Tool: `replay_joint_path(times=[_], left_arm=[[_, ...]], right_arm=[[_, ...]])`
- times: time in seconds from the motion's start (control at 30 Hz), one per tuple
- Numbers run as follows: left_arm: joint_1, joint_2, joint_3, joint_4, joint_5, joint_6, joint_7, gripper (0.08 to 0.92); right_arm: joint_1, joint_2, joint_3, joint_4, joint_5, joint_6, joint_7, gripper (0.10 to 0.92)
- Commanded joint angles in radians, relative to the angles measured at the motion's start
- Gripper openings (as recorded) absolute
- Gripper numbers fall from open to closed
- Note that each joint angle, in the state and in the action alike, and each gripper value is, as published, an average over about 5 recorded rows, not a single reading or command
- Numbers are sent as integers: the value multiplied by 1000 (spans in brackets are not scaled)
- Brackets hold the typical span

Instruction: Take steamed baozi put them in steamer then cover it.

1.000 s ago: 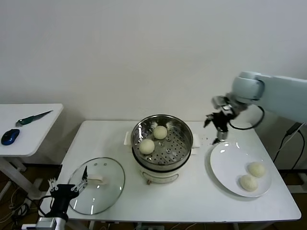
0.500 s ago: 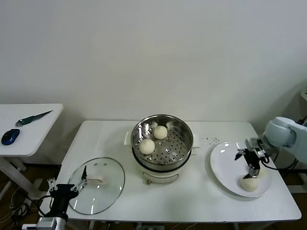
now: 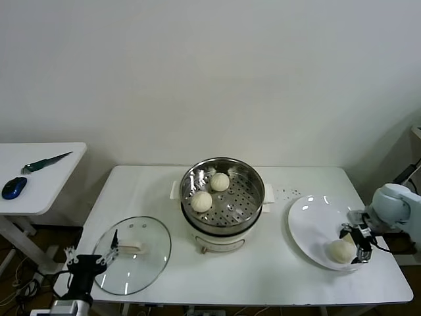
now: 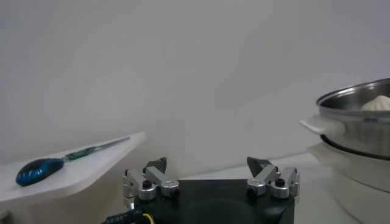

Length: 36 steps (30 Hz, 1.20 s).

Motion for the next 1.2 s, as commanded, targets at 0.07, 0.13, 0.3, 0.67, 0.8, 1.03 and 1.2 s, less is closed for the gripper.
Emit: replay_joint_path(times=[0.07, 0.13, 0.3, 0.67, 0.8, 1.03, 1.2], left_arm=[[0, 0, 1, 2, 8, 0, 0, 823], [-1, 0, 1, 2, 10, 0, 0, 823], [-2, 1, 0, 2, 13, 0, 0, 823], [-7, 2, -13, 8, 15, -1, 1, 823], [-6, 4, -17, 11, 12, -3, 0, 823], [-4, 3, -16, 12, 10, -4, -1, 823], [-3, 6, -15, 14, 8, -5, -1, 823]], right_arm=[[-50, 34, 43, -47, -29, 3, 2, 823], [-41, 42, 36, -50, -26, 3, 2, 823], [-28, 60, 23, -54, -21, 3, 3, 823], [6, 72, -19, -50, 2, 2, -1, 773], [15, 69, -28, -50, 7, 8, -5, 751], [54, 68, -56, -49, 20, 32, -7, 701], [203, 79, -141, -37, 45, 120, -18, 682]])
